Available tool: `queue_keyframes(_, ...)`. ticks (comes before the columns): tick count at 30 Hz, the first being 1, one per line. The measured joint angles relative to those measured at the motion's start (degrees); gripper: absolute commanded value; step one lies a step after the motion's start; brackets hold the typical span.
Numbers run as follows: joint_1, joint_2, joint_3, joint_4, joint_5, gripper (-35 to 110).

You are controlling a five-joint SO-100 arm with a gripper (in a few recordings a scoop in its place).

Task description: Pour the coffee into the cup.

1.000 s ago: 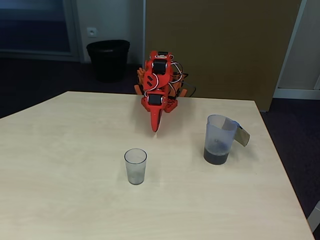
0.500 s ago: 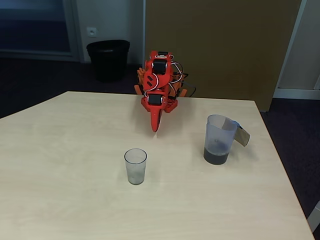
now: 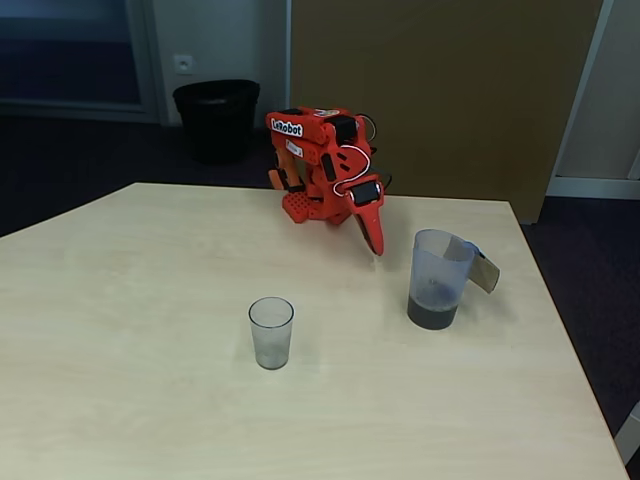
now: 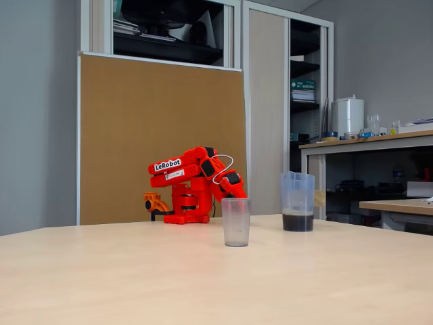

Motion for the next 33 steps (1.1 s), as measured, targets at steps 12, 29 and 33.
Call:
queue_keyframes(12, -6.42, 0.0, 0.0, 0.18, 2.72, 11)
queue_keyframes(29, -6.33, -3.34, 0.0, -19.78, 29.53, 8)
queue_keyframes(33, -6.33, -9.58, 0.0, -28.74, 43.33, 8)
